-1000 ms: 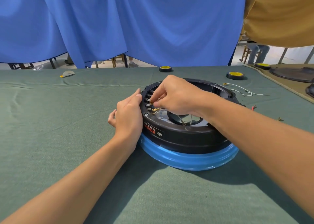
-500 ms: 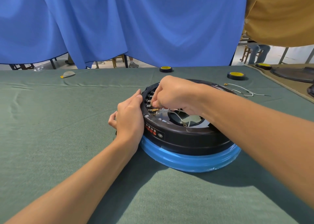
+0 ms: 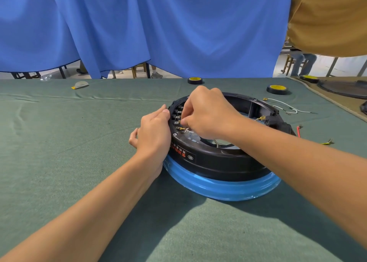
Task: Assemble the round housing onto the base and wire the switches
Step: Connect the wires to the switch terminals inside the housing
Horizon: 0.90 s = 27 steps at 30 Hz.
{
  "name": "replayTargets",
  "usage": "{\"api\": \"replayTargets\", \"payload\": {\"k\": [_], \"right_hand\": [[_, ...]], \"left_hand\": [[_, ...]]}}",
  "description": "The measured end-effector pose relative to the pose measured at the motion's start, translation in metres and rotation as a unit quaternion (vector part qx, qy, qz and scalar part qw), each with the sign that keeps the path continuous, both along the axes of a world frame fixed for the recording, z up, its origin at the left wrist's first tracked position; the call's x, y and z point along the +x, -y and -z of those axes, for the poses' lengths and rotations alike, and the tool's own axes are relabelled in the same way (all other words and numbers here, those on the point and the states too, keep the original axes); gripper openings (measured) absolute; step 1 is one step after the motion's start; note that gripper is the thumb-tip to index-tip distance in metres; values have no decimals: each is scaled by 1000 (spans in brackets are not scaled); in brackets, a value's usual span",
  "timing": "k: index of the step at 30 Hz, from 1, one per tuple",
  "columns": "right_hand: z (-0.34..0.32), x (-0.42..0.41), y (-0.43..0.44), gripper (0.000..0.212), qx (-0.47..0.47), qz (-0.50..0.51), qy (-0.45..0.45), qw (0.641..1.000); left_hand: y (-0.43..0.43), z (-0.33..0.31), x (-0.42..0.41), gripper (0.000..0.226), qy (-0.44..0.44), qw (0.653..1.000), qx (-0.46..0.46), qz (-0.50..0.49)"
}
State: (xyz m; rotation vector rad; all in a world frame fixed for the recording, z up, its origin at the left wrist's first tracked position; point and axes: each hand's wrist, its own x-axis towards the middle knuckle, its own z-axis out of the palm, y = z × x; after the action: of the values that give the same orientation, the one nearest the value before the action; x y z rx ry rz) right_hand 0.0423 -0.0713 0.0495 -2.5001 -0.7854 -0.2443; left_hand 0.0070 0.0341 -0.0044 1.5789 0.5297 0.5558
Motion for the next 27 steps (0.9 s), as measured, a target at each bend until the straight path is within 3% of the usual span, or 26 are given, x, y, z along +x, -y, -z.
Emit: {"api": "replayTargets", "payload": {"k": [9,20,27], "right_hand": [[-3,1,1,6,55,-2,-66,996],[-3,5,5,5,57,-27,-110,992],[-3,6,16,7,25,-50,-22,998]], "left_hand": [[1,1,1,28,15,1000,-12,-9],[3,0,-1,30,5,1000,9,-17],[3,2,-2,34,11,994,106,-23]]}}
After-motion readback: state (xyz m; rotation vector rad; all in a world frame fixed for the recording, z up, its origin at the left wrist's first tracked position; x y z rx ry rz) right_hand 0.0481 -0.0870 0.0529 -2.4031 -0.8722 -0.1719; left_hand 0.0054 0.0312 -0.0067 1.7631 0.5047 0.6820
